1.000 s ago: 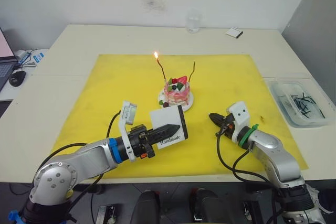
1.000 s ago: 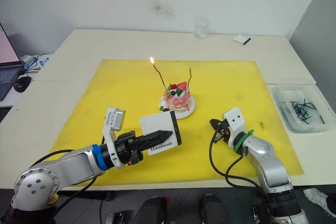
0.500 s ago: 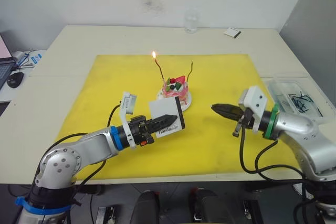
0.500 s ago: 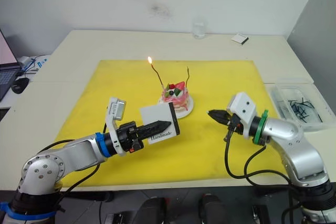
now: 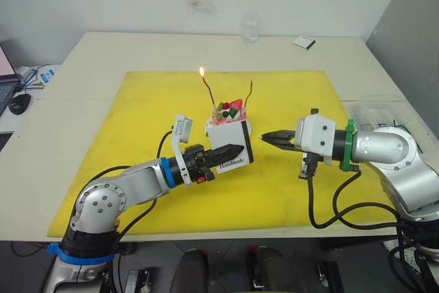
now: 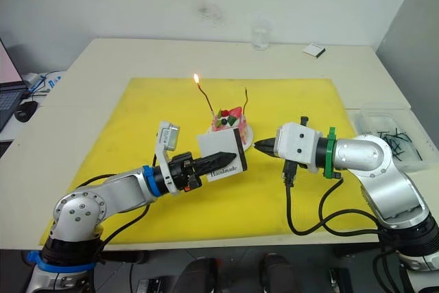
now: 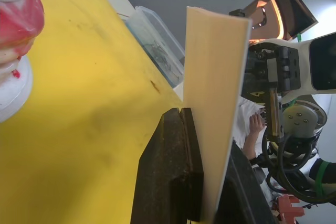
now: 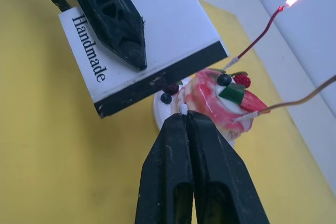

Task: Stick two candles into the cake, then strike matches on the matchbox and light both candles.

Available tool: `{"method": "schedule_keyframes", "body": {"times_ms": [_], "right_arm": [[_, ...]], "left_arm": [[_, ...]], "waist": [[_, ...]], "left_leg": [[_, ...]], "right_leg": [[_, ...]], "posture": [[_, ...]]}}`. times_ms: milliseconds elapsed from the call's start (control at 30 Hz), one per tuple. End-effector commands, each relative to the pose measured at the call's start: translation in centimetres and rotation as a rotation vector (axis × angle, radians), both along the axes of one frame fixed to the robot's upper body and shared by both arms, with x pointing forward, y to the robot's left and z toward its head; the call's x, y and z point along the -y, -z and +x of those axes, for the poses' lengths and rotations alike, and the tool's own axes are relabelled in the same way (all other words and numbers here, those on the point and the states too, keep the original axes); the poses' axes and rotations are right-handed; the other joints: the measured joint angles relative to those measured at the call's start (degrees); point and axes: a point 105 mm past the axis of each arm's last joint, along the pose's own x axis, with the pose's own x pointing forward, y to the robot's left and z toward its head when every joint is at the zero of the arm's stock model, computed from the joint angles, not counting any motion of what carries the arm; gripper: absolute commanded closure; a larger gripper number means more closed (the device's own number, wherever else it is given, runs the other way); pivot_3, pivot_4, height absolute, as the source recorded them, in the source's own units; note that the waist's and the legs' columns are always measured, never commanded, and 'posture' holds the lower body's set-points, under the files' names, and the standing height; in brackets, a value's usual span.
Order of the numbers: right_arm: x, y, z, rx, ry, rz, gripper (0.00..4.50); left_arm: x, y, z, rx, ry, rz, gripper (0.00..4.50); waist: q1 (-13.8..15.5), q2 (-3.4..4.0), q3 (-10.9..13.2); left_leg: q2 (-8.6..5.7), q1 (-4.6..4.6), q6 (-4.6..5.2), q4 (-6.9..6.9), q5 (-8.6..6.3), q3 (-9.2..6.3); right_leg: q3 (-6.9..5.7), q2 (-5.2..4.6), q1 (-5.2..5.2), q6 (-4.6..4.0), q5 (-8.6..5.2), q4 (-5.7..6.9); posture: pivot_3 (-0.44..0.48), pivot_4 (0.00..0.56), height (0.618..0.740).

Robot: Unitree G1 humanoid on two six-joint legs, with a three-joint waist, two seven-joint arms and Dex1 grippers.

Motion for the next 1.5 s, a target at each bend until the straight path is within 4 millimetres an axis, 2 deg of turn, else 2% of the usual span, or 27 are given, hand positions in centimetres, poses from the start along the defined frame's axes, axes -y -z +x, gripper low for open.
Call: {"method": "schedule_keyframes", "body": {"times_ms": [33, 467, 1133, 1400, 1500], "right_arm": [[-0.7, -1.2, -0.5, 0.066, -0.045, -0.007, 4.47], [-1.3, -1.1, -1.0, 0.076, -0.076, -0.023, 4.47], [-1.1, -0.8, 0.1, 0.056, -0.055, -0.053, 4.47], [-1.1, -0.2, 0.1, 0.055, -0.058, -0.068, 4.47], [-1.2, 0.6, -0.3, 0.045, -0.066, -0.097, 4.47]], "left_arm": [[0.6, -0.5, -0.2, 0.022, 0.037, -0.015, 4.5], [0.7, -0.7, -0.2, 0.026, 0.047, -0.02, 4.5], [0.6, -0.9, -0.1, 0.028, 0.044, -0.026, 4.5], [0.7, -0.9, 0.0, 0.03, 0.048, -0.027, 4.5], [1.0, -1.5, -0.3, 0.056, 0.064, -0.036, 4.5]], "waist": [[0.0, 0.0, 0.0], [0.0, 0.0, 0.0], [0.0, 0.0, 0.0], [0.0, 0.0, 0.0], [0.0, 0.0, 0.0]], "left_leg": [[0.0, 0.0, 0.0, 0.0, 0.0, 0.0], [0.01, 0.01, 0.0, 0.0, 0.0, -0.01], [0.01, 0.01, 0.0, 0.02, 0.0, 0.0], [0.01, 0.01, 0.0, 0.02, 0.0, 0.0], [0.01, 0.01, 0.0, 0.02, 0.0, -0.01]], "right_leg": [[0.0, 0.0, 0.0, 0.0, 0.0, 0.0], [0.0, -0.01, 0.0, 0.0, 0.0, 0.01], [0.0, -0.01, 0.0, 0.0, 0.0, 0.02], [0.0, -0.01, 0.0, 0.0, 0.0, 0.03], [0.0, -0.01, 0.0, 0.0, 0.0, 0.03]], "posture": [[0.0, 0.15, 0.74], [0.0, 0.15, 0.74], [0.0, 0.15, 0.74], [0.0, 0.15, 0.74], [0.0, 0.15, 0.74]]}}
